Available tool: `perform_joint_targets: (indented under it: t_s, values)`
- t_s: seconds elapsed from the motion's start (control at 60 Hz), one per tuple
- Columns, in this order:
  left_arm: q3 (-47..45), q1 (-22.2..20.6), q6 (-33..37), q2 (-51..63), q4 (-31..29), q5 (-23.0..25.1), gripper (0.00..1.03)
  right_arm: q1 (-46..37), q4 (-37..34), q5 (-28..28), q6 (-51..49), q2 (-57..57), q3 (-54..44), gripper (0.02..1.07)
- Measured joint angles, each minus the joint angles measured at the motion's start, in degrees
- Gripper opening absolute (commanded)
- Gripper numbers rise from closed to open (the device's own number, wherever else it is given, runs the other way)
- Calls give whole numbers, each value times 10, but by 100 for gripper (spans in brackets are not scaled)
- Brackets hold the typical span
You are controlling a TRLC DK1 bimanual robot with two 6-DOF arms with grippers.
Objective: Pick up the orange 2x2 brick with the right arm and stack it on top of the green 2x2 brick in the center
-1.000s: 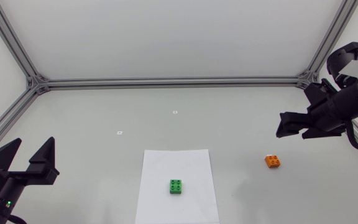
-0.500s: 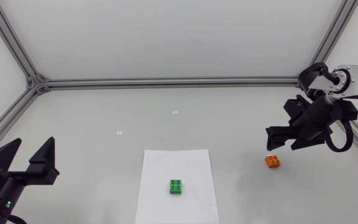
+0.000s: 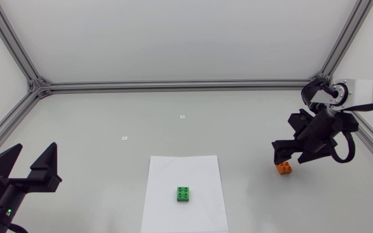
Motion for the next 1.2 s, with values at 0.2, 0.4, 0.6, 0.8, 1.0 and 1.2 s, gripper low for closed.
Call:
perform_joint_targets:
  t_s: [0.2,0.4,0.6,0.8,1.0,1.2]
  values:
    - [0,0,0,0,0,0,99,1,17,11,0,28,-4,96]
    - [0,0,0,0,0,0,99,10,28,15,0,33,-8,87]
    - [0,0,0,0,0,0,99,11,33,23,0,37,-16,78]
    - [0,0,0,0,0,0,99,11,35,26,0,40,-17,78]
    - [0,0,0,0,0,0,99,11,41,26,0,43,-17,70]
    - [0,0,0,0,0,0,99,11,42,26,0,44,-17,64]
